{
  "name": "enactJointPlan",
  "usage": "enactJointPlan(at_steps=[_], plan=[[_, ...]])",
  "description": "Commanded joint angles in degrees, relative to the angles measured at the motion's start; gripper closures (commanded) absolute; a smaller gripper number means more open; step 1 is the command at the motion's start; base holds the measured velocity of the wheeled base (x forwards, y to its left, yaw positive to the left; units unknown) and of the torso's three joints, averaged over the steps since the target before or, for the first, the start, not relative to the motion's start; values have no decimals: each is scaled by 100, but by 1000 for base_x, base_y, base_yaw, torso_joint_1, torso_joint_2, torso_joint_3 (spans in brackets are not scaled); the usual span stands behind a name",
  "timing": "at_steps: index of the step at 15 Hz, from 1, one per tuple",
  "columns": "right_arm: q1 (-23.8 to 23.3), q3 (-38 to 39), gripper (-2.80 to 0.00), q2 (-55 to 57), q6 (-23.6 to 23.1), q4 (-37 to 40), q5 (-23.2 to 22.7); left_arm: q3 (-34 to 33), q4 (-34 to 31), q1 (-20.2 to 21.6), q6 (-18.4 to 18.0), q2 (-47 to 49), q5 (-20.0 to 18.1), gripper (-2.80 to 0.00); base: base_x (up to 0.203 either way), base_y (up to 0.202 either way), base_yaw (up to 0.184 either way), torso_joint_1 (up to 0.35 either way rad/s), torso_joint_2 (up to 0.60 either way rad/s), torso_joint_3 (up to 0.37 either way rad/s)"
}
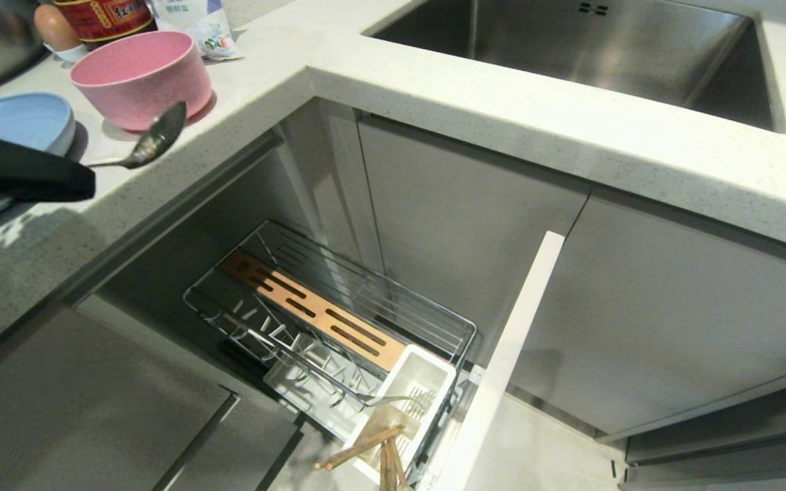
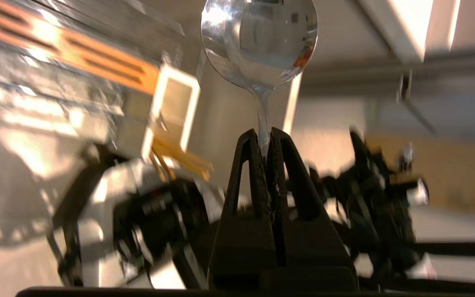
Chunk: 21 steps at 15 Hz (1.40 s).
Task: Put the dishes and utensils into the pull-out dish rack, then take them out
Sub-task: Pick up the spoon and place it in the cupboard
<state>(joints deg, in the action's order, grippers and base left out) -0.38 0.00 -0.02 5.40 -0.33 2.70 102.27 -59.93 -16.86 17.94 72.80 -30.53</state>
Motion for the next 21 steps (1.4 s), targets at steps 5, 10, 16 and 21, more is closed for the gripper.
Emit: enactJointPlan(at_steps=[5,10,16,21], plan=[[2,0,0,-24,5,-2,3,-582,-167,-1665,38,934,1185,0,0,0,0,0,0,0],[2,0,0,-15,5,-2,3,-782,-186,-1947,171,1641,1753,0,0,0,0,0,0,0],[3,0,0,-17,5,-2,3,-650,-524,-2446,768,2585,2032,0,0,0,0,0,0,0],[0,0,0,-15,5,-2,3,-378,-660,-2616,1222,3227,2003,0,0,0,0,0,0,0]])
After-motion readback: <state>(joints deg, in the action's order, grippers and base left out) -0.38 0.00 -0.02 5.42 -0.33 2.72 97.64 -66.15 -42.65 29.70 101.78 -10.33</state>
